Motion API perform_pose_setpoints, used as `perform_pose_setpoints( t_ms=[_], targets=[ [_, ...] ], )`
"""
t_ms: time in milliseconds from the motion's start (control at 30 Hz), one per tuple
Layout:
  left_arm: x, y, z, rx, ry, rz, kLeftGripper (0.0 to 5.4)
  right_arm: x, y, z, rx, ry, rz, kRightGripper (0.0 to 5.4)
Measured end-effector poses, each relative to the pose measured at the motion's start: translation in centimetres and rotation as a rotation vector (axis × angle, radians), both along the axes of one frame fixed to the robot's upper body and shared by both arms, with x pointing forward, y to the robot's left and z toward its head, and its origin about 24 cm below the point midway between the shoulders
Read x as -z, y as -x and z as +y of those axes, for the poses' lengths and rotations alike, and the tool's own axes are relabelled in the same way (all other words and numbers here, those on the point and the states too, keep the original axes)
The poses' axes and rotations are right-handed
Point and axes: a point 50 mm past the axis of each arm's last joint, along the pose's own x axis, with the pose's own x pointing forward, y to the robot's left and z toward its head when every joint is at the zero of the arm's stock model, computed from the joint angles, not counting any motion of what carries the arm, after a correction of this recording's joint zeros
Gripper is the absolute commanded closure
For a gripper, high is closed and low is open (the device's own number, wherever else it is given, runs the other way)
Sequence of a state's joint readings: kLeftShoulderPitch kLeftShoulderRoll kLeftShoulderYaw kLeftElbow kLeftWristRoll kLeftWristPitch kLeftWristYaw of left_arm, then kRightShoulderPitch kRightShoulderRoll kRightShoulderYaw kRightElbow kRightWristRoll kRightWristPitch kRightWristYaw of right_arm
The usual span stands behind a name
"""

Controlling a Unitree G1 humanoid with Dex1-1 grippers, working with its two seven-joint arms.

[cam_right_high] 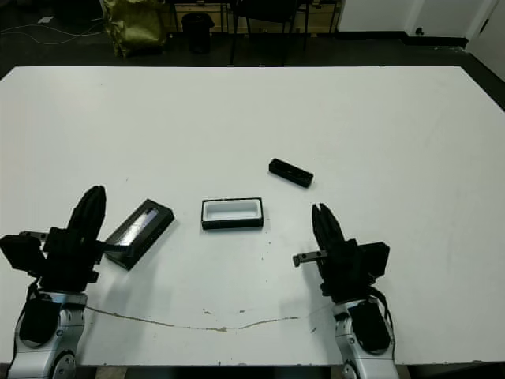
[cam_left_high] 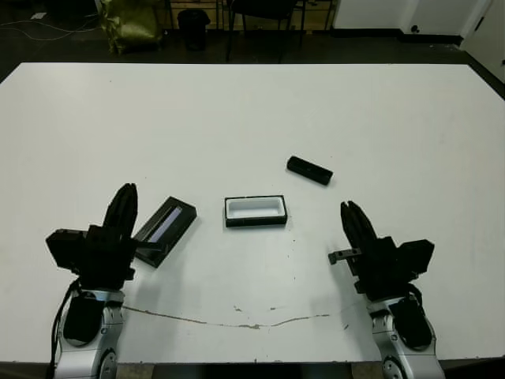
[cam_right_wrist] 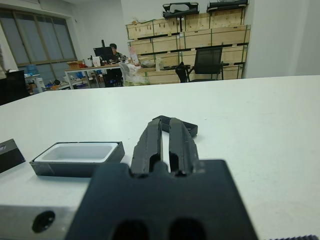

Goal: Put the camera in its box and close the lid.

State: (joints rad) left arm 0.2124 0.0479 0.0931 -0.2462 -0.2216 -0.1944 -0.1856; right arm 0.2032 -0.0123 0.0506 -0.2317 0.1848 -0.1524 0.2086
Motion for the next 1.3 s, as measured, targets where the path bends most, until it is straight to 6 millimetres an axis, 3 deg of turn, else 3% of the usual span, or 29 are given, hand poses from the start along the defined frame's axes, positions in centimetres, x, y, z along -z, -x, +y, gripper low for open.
perform_pose_setpoints(
  t_ms=[533, 767, 1000, 1300],
  targets=[
    [0.3, 0.1, -0.2, 0.004, -0.010, 0.024, 5.39, 0.1, 0.1, -0.1, -0.035, -0.014, 0.012, 5.40],
    [0.6, 0.1, -0.2, 0.001, -0.010, 0.025, 5.39, -1.0, -0.4, -0.8, -0.081, 0.010, -0.037, 5.40],
    [0.7, 0.1, -0.2, 0.005, -0.006, 0.023, 5.39, -5.7, -3.5, -2.7, -0.111, 0.109, -0.163, 5.40],
    [0.8, 0.2, -0.2, -0.001, -0.016, 0.021, 5.39, -10.0, -10.0, -5.1, -0.152, 0.258, -0.229, 5.40]
  ],
)
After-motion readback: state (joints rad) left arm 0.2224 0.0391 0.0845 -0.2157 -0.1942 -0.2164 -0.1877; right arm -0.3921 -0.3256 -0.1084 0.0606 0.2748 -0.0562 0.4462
